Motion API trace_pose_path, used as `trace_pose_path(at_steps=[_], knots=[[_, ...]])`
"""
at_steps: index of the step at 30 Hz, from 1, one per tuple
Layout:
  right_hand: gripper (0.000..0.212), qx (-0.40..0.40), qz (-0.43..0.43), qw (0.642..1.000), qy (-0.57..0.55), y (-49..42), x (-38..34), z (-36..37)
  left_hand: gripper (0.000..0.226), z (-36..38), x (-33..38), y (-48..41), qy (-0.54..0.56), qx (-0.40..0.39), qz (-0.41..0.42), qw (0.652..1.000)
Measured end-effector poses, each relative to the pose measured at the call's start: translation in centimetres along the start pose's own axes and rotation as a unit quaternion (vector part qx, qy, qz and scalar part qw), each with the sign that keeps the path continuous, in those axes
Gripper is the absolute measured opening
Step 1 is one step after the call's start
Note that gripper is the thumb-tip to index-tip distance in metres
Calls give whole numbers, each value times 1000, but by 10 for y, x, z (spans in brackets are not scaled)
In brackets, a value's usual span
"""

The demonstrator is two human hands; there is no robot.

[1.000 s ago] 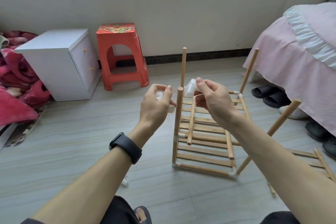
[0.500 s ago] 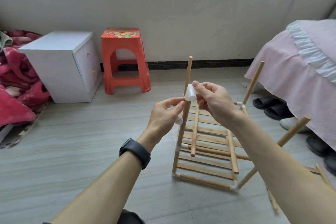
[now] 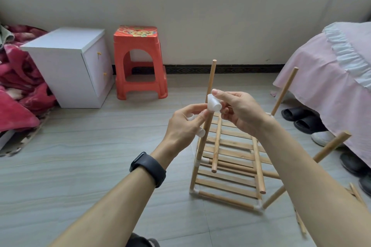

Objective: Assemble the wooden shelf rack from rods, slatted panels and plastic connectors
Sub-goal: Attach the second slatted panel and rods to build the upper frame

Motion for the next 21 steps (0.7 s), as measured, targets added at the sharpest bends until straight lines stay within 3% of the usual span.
trace_pose_path(at_steps=[9,12,15,18,21], knots=[[47,-50,43,996,-63,-5,5,-9,25,12,2,-3,12,-3,5,1000],[62,40,-8,998,46,-3,5,-7,30,16,6,-4,-16,12,26,999],[68,99,-93,978,158,12,7,-11,29,17,9,-6,-28,10,37,999],[45,92,-191,942,260,26,7,-18,31,15,7,-6,-39,30,35,998],[30,60,-191,930,308,29,7,-17,32,16,4,-5,-43,30,37,998]])
Point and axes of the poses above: each hand's wrist, its own y-axis away from the middle knuckle, its own z-axis out of the palm, x = y × z, the point moved 3 cm from there along -y, towards the middle knuckle, and after that the axes turned 3 degrees about x, right-handed, at the moved point
